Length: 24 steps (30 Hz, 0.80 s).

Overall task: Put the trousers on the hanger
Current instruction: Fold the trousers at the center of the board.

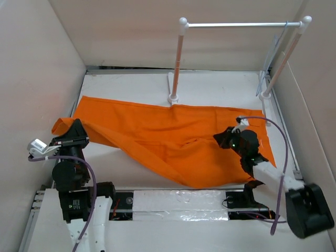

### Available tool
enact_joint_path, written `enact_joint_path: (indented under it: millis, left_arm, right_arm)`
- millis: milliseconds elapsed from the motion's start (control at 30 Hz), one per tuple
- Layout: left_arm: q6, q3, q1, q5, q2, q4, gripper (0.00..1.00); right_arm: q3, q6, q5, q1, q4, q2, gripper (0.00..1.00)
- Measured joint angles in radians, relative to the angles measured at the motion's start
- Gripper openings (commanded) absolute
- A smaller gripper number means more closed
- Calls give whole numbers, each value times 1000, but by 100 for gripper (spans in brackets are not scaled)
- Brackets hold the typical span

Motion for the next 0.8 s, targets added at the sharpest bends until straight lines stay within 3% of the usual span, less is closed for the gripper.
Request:
enact_joint_path:
  millis: [100, 133, 267, 367, 500, 800]
  left_arm:
    - [56, 38, -40, -8, -26, -48, 0]
    - [77, 50, -54, -8, -35, -61, 0]
    - [159, 103, -108, 2, -74, -90, 0]
    - [215, 139, -148, 3, -107, -98, 0]
    - [272, 158, -196, 2, -154, -108, 0]
    - [316, 158, -257, 3, -194, -134, 0]
  right_arm:
    - [-52, -16, 127, -60, -188, -267, 9]
    - [-52, -19, 166, -68, -235, -337, 18]
    - [-8, -35, 265, -120, -377, -435, 22]
    - [34, -38, 260, -190, -414, -325, 21]
    - [106, -35, 193, -235, -418, -36, 14]
    - [243, 33, 131, -152, -377, 306, 15]
